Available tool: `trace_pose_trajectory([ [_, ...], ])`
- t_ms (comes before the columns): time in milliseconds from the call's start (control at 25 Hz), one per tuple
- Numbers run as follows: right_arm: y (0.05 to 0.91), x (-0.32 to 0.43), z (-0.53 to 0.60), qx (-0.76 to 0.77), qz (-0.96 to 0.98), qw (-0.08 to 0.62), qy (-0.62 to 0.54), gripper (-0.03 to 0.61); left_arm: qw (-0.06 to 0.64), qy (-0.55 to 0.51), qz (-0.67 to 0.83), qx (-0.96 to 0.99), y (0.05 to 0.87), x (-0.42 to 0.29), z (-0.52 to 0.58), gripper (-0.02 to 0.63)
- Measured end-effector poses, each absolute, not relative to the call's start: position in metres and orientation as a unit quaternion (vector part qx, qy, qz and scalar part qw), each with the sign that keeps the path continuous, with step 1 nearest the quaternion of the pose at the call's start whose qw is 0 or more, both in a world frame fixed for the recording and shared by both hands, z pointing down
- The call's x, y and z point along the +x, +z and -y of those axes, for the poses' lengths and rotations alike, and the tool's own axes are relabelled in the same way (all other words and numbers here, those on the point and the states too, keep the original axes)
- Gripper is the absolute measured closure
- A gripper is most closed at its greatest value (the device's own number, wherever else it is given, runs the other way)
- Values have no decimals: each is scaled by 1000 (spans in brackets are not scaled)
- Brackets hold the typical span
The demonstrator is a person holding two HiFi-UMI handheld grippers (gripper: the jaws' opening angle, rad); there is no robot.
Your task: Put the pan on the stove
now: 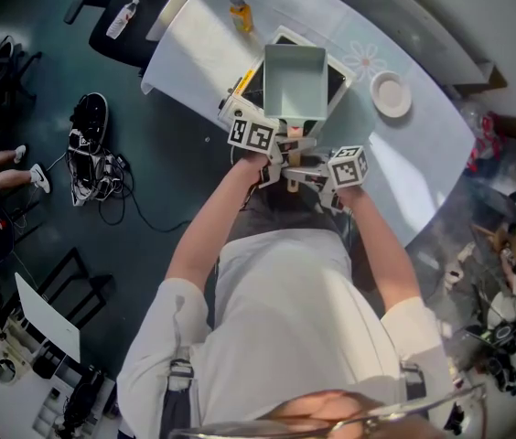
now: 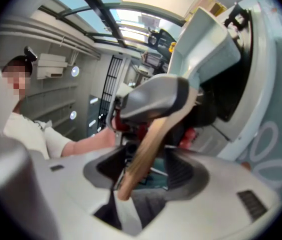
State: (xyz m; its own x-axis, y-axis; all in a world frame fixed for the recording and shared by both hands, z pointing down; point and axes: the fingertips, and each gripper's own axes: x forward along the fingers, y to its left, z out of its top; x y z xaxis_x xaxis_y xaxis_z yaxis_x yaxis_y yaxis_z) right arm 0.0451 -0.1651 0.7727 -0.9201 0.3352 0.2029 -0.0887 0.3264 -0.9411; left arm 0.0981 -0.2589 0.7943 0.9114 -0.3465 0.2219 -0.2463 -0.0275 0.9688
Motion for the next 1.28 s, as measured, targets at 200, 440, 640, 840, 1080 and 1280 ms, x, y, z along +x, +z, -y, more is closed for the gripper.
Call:
trace_pose_trajectory([
  [200,773,49,180,-53,798,168,577,317,663,-38,228,712,798,88,262,324],
  [440,778,55,182,-30,806,182,562,310,655,-27,254,711,796,68,259,310],
  [640,770,69,196,7,818,179,546,310,647,-10,266,715,791,45,248,308],
  [840,768,94,215,63,823,176,536,310,627,3,297,720,785,19,246,309],
  [1080,736,119,238,146,850,153,483,366,588,5,312,746,755,1,241,310],
  [1280,714,141,242,218,859,149,440,454,526,0,323,787,714,-12,244,354],
])
